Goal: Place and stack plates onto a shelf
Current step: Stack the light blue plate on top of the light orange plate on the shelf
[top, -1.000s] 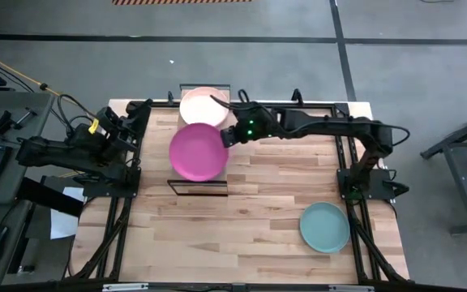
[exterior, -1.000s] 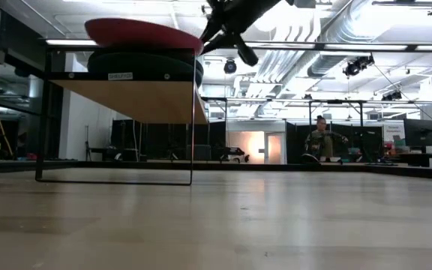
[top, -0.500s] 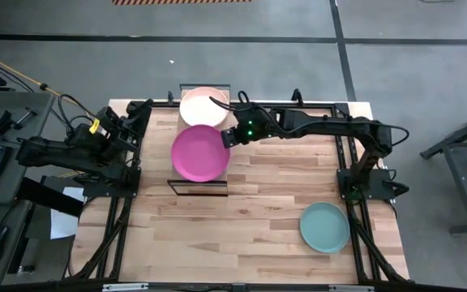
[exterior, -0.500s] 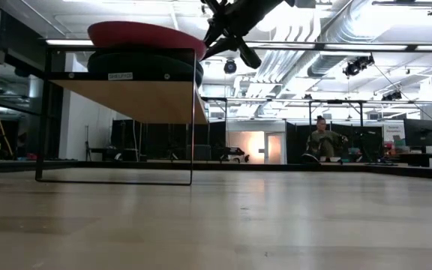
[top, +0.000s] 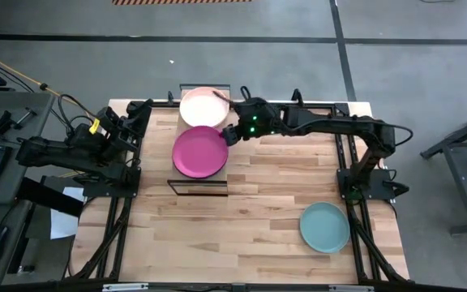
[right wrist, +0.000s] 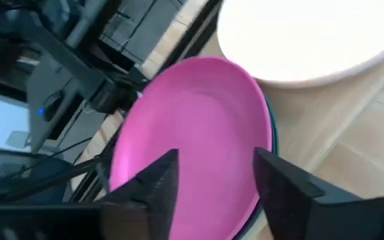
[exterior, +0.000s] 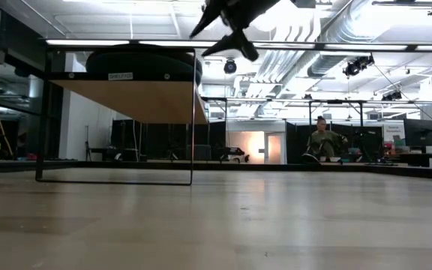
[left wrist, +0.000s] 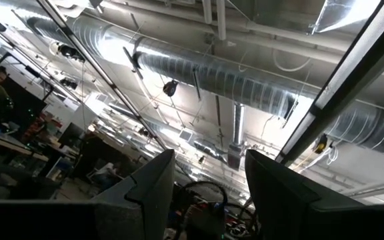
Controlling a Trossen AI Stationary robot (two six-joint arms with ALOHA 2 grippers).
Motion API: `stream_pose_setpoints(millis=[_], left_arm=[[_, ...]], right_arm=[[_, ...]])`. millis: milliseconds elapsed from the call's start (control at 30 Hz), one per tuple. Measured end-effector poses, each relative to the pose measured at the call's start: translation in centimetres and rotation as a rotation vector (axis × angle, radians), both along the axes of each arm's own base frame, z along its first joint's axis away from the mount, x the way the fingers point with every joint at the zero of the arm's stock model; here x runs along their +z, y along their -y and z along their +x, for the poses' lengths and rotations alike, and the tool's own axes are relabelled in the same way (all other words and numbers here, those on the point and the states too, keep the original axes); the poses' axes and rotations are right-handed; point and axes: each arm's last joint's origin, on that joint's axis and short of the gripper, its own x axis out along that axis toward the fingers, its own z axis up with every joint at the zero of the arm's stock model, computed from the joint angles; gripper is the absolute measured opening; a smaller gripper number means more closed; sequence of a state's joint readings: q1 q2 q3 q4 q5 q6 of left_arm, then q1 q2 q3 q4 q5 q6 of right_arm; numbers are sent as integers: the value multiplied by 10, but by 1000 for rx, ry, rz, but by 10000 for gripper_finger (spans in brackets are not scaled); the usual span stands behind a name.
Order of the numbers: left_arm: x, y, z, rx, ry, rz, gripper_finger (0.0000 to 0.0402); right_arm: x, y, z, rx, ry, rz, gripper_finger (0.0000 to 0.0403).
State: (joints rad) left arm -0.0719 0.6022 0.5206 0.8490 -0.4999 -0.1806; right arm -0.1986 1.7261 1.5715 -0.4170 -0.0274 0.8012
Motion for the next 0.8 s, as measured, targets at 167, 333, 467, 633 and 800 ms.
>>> stream_pose_setpoints(millis=[167, 333, 467, 633, 800], left_arm=[[-2, 0, 2, 0, -30, 2, 175], [-14, 2, 12, -15, -208, 55, 175], [-36, 5, 28, -102, -434, 52, 175], [-57, 9, 48, -239, -598, 59, 175], [-57, 11, 56, -255, -588, 118, 175]], right_arm=[[33, 5, -24, 70, 76, -83, 212], [65, -16, -62, 154, 65, -220, 222], [75, -39, -91, 178, -47, -333, 222], [85, -67, -113, 235, -88, -423, 222], [95, -80, -120, 256, -29, -498, 222]])
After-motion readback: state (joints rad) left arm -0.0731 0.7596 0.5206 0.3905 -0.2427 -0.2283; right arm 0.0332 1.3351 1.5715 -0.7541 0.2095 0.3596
